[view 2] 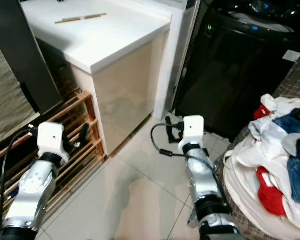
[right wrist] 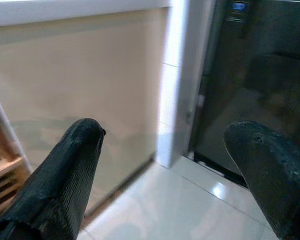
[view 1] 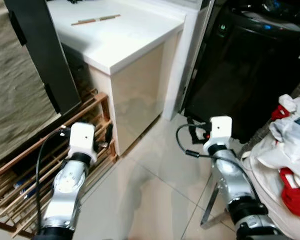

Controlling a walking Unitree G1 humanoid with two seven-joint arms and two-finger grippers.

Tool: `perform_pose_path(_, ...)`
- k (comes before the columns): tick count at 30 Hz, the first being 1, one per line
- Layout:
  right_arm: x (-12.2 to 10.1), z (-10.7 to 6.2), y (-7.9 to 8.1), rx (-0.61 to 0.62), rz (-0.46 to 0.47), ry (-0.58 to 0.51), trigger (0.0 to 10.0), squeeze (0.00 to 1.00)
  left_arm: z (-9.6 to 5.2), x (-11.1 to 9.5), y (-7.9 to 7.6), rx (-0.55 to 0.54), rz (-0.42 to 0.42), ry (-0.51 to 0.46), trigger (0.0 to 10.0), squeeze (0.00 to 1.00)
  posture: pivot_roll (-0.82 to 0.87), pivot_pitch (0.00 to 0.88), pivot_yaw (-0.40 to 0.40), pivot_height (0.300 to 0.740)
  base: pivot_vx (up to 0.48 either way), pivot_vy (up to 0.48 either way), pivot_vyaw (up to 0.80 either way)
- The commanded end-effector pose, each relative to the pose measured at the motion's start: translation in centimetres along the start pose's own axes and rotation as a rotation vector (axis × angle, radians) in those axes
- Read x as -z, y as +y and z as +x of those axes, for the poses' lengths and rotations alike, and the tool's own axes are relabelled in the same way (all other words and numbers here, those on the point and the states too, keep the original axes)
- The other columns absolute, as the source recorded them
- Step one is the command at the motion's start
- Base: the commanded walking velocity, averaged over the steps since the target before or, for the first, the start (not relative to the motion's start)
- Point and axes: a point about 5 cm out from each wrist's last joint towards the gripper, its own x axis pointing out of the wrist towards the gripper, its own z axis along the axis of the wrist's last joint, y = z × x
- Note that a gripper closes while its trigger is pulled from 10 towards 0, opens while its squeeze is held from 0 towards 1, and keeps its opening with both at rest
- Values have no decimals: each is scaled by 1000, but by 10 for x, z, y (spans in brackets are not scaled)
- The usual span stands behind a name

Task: Clothes washing

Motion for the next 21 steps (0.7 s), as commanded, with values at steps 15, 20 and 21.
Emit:
perform_pose_path(15, 5, -1, -7, 16, 8, 28, 10000, 0, 7, -4, -4, 66, 21, -15, 10000, 0, -75, 0, -9, 740, 0, 471, -800)
perform_pose_path(20, 7, -2, -4, 2, -1, 22, 10000, 0, 11, -1, -6, 48, 79, 9, 10000, 0, -76, 0, -8, 740, 0, 264, -480)
perform_pose_path(21, 7, -2, -3, -4, 2, 21, 10000, 0, 11, -2, -6, 52, 59, 7, 10000, 0, -79, 0, -6, 740, 0, 0, 0)
